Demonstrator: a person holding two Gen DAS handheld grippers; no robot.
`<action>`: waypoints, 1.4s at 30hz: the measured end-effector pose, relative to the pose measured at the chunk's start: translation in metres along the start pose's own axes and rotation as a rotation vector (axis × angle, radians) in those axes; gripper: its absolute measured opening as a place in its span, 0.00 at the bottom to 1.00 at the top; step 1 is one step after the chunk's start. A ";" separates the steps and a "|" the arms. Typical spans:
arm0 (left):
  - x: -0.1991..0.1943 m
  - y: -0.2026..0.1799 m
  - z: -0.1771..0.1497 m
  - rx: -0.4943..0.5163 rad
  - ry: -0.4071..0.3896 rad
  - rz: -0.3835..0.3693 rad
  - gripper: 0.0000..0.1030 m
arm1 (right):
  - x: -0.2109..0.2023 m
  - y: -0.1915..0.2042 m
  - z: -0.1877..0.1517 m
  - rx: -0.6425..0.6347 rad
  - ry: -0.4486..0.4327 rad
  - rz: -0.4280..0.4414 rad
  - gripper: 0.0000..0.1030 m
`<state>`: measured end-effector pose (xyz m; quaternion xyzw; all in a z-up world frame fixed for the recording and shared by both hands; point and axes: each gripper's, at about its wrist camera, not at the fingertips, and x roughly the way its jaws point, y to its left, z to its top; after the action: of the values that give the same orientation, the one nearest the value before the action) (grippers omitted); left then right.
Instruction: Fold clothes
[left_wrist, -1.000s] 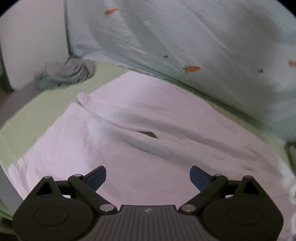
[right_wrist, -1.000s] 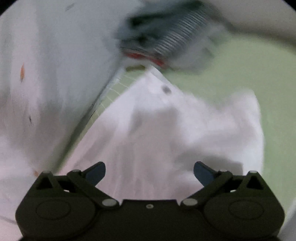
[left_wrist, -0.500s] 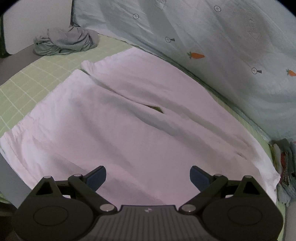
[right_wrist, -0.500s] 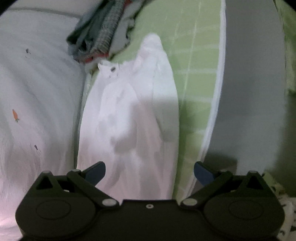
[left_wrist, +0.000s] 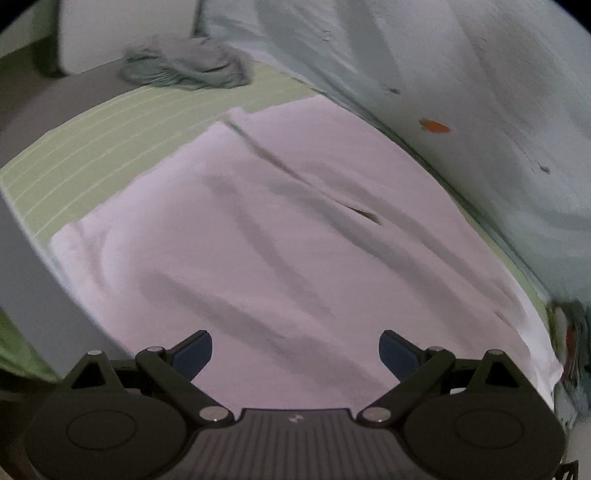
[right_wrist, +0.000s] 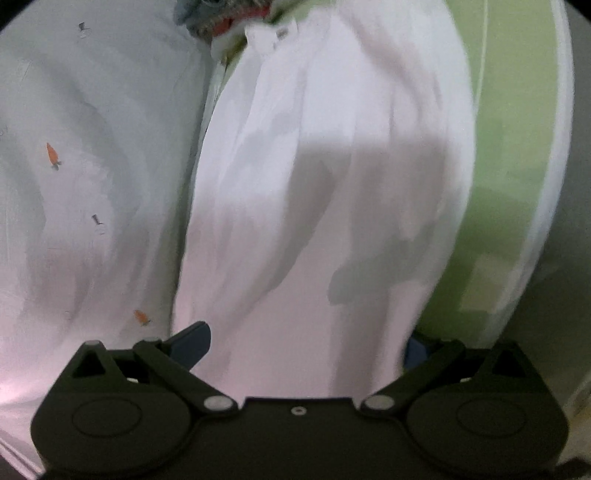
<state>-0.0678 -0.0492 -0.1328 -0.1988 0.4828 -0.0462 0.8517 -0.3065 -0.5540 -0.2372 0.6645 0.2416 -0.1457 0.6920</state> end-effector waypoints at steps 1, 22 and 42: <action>-0.002 0.008 0.002 -0.023 -0.002 -0.001 0.94 | 0.005 -0.001 -0.003 0.021 0.013 0.018 1.00; 0.030 0.134 0.058 -0.273 0.030 0.111 0.93 | 0.031 0.013 -0.065 0.075 -0.107 0.045 1.00; 0.059 0.144 0.082 -0.224 0.048 0.169 0.40 | 0.015 0.003 -0.070 0.102 -0.164 0.041 1.00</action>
<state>0.0160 0.0908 -0.1983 -0.2501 0.5203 0.0749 0.8131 -0.3025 -0.4825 -0.2426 0.6894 0.1628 -0.1978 0.6776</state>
